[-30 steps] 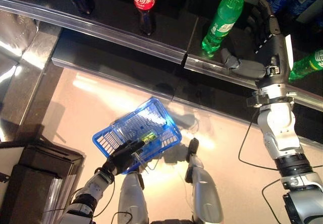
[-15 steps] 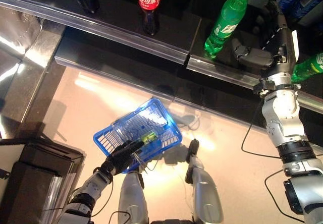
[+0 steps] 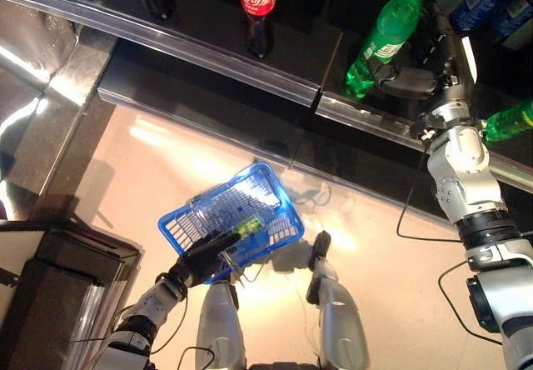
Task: Pick up the drink and place into the basket.
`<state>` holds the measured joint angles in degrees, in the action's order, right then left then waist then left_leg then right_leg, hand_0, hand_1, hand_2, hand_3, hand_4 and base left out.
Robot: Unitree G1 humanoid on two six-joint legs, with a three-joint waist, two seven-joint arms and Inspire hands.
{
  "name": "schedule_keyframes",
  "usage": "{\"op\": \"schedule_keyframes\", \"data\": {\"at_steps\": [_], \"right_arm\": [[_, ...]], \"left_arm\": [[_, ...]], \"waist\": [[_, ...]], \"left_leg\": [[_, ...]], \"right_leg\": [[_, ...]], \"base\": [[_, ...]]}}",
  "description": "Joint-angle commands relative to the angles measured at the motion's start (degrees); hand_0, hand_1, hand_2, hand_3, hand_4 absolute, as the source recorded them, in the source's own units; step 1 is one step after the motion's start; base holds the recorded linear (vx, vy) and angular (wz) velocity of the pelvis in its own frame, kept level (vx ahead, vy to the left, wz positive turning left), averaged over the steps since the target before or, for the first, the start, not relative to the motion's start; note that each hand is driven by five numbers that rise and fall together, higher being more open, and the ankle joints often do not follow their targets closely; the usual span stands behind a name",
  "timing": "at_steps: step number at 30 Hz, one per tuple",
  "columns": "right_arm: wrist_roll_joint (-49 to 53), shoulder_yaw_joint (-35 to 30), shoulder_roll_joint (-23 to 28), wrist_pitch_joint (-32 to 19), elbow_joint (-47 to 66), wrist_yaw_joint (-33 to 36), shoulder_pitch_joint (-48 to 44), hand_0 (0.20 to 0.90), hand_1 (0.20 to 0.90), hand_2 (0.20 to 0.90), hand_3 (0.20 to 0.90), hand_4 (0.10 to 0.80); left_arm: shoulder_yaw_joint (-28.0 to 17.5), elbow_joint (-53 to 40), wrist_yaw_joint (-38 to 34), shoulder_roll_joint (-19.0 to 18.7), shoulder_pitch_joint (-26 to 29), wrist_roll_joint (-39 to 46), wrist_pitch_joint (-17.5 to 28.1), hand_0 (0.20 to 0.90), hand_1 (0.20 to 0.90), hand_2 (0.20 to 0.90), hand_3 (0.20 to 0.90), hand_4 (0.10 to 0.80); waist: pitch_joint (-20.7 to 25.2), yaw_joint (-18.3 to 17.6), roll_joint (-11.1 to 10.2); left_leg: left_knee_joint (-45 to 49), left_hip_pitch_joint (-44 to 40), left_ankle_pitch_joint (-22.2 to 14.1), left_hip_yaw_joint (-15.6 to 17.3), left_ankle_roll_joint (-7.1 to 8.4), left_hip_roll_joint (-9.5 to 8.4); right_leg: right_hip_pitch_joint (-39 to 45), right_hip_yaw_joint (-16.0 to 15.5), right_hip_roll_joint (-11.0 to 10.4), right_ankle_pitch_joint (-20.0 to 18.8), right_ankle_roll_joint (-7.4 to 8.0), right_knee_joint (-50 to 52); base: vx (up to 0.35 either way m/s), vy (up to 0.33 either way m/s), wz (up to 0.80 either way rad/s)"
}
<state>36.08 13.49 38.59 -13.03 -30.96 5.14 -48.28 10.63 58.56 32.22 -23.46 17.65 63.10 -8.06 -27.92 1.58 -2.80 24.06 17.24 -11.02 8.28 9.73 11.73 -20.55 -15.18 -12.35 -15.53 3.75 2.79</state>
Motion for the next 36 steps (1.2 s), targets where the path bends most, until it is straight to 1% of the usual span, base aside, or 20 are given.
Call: {"op": "schedule_keyframes", "data": {"at_steps": [1, 10, 23, 32, 33, 34, 35, 36], "right_arm": [[0.36, -0.13, 6.41, -3.99, 0.44, 0.05, -9.92, 0.900, 0.900, 0.900, 0.900, 0.800], [0.08, 2.00, 6.77, -2.13, -2.74, -0.29, -13.24, 0.900, 0.900, 0.900, 0.900, 0.800], [3.34, 5.56, 6.84, 1.46, -13.43, -0.99, -19.03, 0.900, 0.900, 0.900, 0.900, 0.800], [6.18, 6.37, 4.85, 2.06, -16.62, -3.46, -20.82, 0.900, 0.900, 0.900, 0.900, 0.800], [6.03, 6.46, 4.66, 1.96, -16.79, -3.62, -20.87, 0.869, 0.869, 0.869, 0.864, 0.764], [5.40, 6.75, 4.29, 1.43, -16.95, -3.84, -21.05, 0.688, 0.688, 0.688, 0.653, 0.553], [5.25, 6.90, 4.13, 1.35, -16.90, -3.89, -21.14, 0.554, 0.554, 0.554, 0.496, 0.396], [4.88, 7.01, 3.82, 1.58, -16.76, -4.11, -21.23, 0.300, 0.300, 0.300, 0.200, 0.100]], "left_arm": [[4.12, -4.62, 8.39, 0.64, -3.03, 1.51, -2.61, 0.300, 0.300, 0.300, 0.200, 0.100], [4.75, -4.44, 8.51, 0.55, -2.63, 0.98, -2.97, 0.300, 0.300, 0.300, 0.200, 0.100], [5.84, -4.10, 8.70, -0.10, -2.55, 0.59, -3.31, 0.300, 0.300, 0.300, 0.200, 0.100], [6.82, -3.57, 8.97, 0.05, -1.96, 0.75, -3.25, 0.300, 0.300, 0.300, 0.200, 0.100], [6.86, -3.53, 9.05, 0.04, -1.92, 0.75, -3.27, 0.300, 0.300, 0.300, 0.200, 0.100], [7.00, -3.41, 9.21, 0.13, -1.85, 0.81, -3.25, 0.300, 0.300, 0.300, 0.200, 0.100], [7.15, -3.37, 9.21, 0.20, -1.83, 0.92, -3.15, 0.300, 0.300, 0.300, 0.200, 0.100], [7.18, -3.24, 9.39, 0.30, -1.79, 0.82, -3.14, 0.300, 0.300, 0.300, 0.200, 0.100]], "waist": [[2.38, 2.10, 1.75], [2.67, 2.81, 1.56], [3.34, 4.75, 1.32], [3.35, 5.31, 1.90], [3.32, 5.34, 1.95], [3.27, 5.37, 2.10], [3.26, 5.38, 2.14], [3.27, 5.41, 2.22]], "left_leg": [[-13.43, -1.13, 9.92, 2.23, -7.01, -6.52], [-14.48, -1.77, 10.22, 1.89, -7.07, -6.74], [-16.51, -2.82, 10.69, 0.98, -7.10, -7.37], [-16.68, -2.95, 10.56, 0.43, -7.24, -7.93], [-16.68, -2.96, 10.55, 0.40, -7.25, -7.95], [-16.67, -2.97, 10.55, 0.39, -7.29, -8.06], [-16.72, -2.96, 10.56, 0.35, -7.30, -8.09], [-16.80, -2.99, 10.55, 0.35, -7.32, -8.17]], "right_leg": [[5.24, -0.88, 0.77, 15.57, 4.19, 9.08], [5.75, -1.39, 0.93, 15.40, 4.25, 8.66], [6.86, -2.69, 0.99, 14.86, 4.54, 7.46], [6.71, -2.96, 0.62, 14.88, 4.58, 7.73], [6.69, -2.97, 0.58, 14.87, 4.59, 7.76], [6.62, -2.95, 0.50, 14.83, 4.62, 7.80], [6.60, -2.95, 0.48, 14.82, 4.62, 7.77], [6.56, -2.98, 0.44, 14.82, 4.62, 7.78]], "base": [[-0.011, 0.011, 0.04], [0.000, 0.000, 0.00], [0.004, 0.000, 0.04], [0.003, 0.004, 0.01], [0.000, 0.000, 0.00], [0.000, 0.000, 0.00], [0.000, 0.000, 0.00], [0.000, 0.000, 0.00]]}}
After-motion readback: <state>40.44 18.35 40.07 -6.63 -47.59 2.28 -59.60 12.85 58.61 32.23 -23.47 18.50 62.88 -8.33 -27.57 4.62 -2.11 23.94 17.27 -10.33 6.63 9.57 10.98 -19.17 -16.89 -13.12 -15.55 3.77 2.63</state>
